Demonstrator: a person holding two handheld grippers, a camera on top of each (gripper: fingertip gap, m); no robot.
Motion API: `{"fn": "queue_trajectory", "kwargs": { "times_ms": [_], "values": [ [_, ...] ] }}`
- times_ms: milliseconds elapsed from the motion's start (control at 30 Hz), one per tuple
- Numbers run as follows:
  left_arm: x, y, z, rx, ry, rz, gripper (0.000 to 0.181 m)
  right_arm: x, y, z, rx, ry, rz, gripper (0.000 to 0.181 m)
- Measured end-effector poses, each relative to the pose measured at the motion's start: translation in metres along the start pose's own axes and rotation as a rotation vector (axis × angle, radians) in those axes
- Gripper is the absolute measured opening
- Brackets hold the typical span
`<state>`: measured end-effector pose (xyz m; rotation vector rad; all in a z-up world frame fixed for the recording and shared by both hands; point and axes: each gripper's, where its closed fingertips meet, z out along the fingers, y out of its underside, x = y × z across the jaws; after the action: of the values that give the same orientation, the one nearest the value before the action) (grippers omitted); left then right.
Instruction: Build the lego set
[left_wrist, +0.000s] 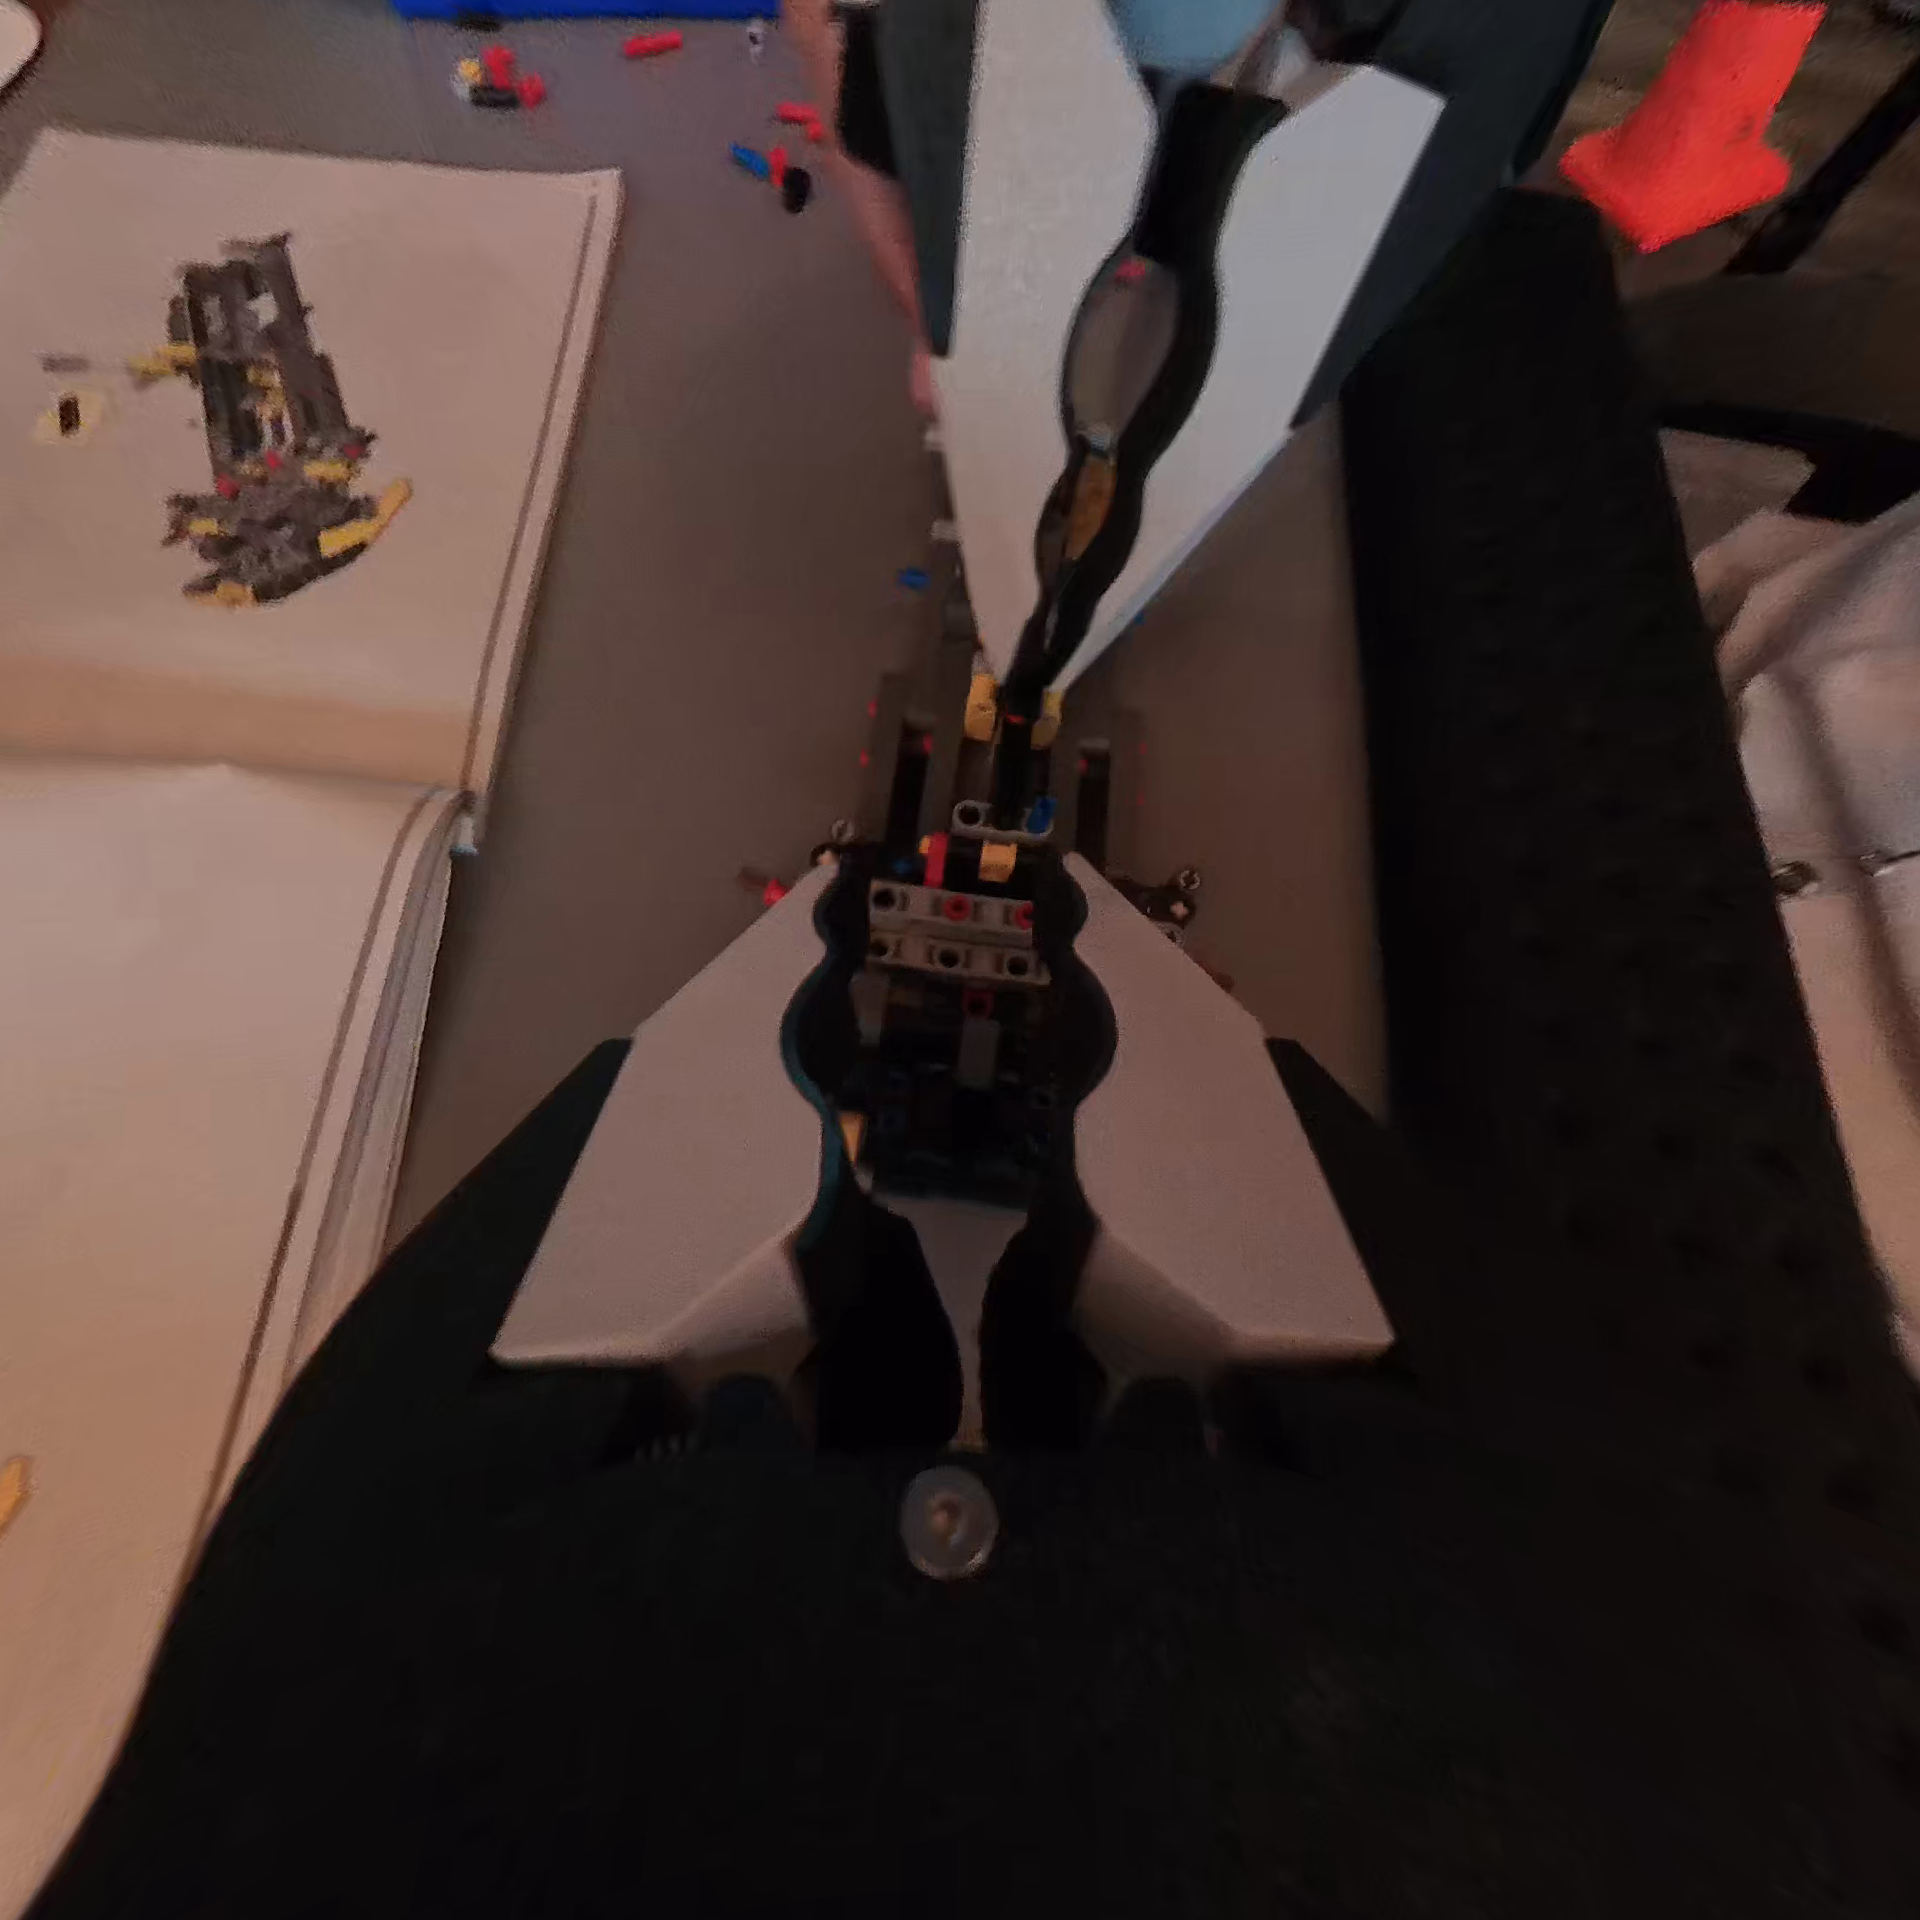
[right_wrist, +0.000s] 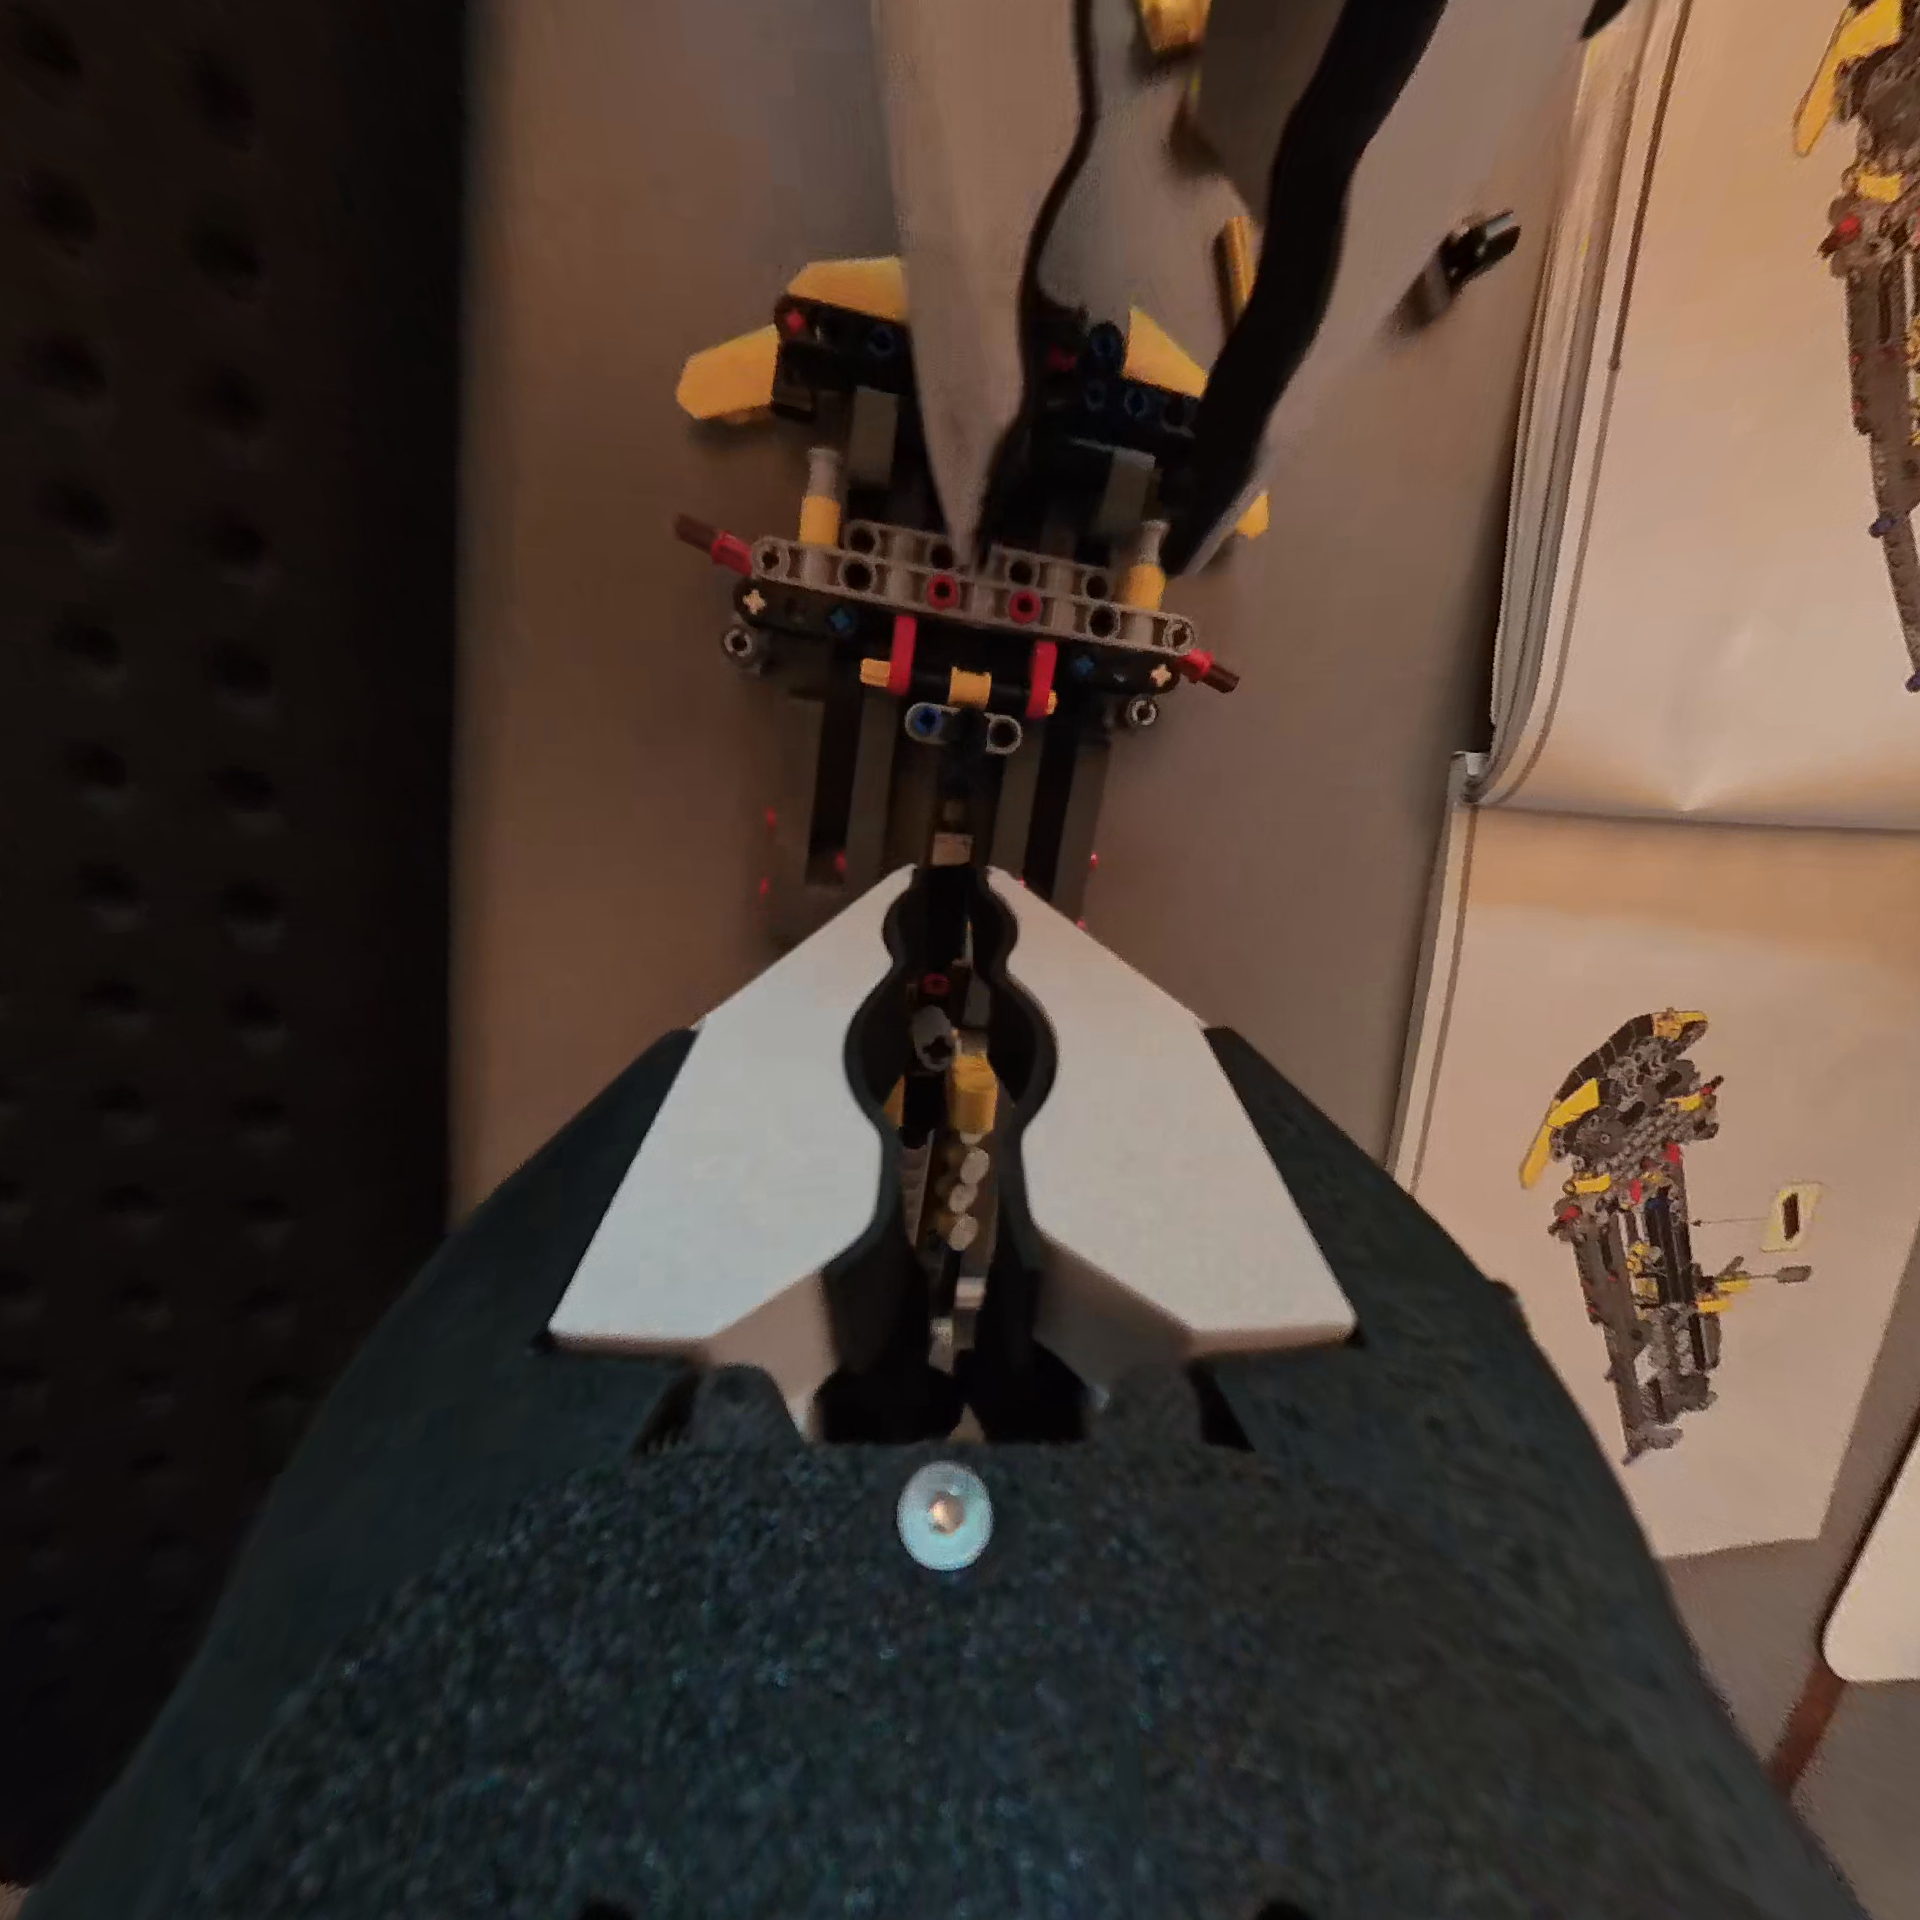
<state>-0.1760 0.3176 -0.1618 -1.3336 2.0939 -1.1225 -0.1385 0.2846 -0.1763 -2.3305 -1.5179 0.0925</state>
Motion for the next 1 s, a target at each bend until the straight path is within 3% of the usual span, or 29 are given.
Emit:
{"fn": "queue_trajectory", "kwargs": {
  "times_ms": [133,300,600,867,1000],
  "values": [
    [0.01,-0.009,0.028,-0.064,0.014,0.143,0.025,0.002,0.003,0.0,-0.024,-0.009,0.018,0.006],
    [0.012,0.001,0.048,-0.171,0.074,0.116,0.026,0.003,0.002,0.001,-0.033,-0.026,0.037,0.006],
    [0.012,-0.002,0.05,-0.129,0.057,0.138,0.006,-0.002,0.003,0.002,-0.04,-0.086,0.083,0.006],
    [0.011,0.002,0.043,-0.095,0.021,0.125,0.022,0.004,0.003,0.001,-0.057,-0.077,0.075,0.006],
    [0.01,0.005,0.042,-0.095,0.026,0.107,0.021,-0.001,0.0,0.002,-0.062,-0.122,0.053,0.007]
  ]
}}
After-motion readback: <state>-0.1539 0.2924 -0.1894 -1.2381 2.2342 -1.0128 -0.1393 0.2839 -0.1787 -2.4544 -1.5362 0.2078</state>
